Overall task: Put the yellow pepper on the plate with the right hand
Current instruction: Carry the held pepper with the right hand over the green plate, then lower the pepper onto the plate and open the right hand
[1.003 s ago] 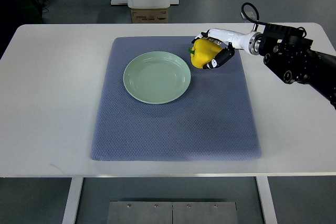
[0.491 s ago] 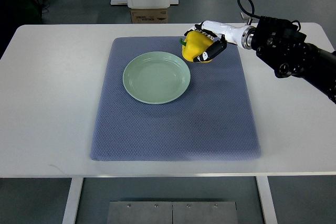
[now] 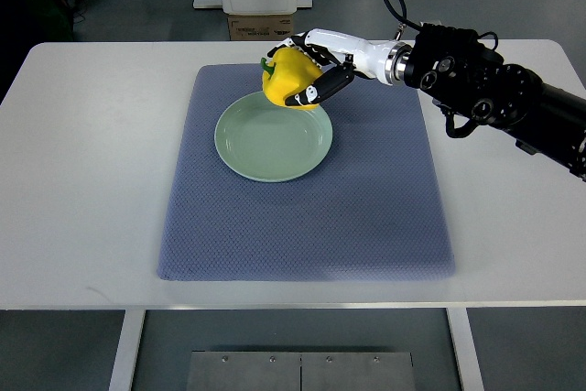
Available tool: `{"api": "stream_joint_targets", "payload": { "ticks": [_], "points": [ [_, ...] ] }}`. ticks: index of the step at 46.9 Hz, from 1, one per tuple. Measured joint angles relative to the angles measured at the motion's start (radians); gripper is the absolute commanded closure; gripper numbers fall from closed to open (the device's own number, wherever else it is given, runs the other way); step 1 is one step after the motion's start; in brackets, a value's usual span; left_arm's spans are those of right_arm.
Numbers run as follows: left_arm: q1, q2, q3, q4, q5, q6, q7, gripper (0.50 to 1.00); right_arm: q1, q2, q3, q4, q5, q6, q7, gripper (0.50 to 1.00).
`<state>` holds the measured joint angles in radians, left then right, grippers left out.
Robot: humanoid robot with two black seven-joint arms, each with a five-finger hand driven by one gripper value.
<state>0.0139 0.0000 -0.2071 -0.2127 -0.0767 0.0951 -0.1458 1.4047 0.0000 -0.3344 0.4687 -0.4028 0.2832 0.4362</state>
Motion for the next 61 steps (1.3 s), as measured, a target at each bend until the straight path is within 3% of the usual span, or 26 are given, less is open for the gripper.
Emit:
{"api": "stream_joint_targets", "payload": {
  "ticks": [41, 61],
  "points": [
    [0.000, 0.000, 0.000, 0.000, 0.000, 0.000, 0.000, 0.500, 0.048, 0.000, 0.146, 0.237, 0.031, -0.007, 0.000, 1.000],
    [0.000, 0.000, 0.000, 0.000, 0.000, 0.000, 0.000, 0.500, 0.006, 0.000, 0.149, 0.241, 0.047, -0.019, -0.009, 1.000]
  ]
}}
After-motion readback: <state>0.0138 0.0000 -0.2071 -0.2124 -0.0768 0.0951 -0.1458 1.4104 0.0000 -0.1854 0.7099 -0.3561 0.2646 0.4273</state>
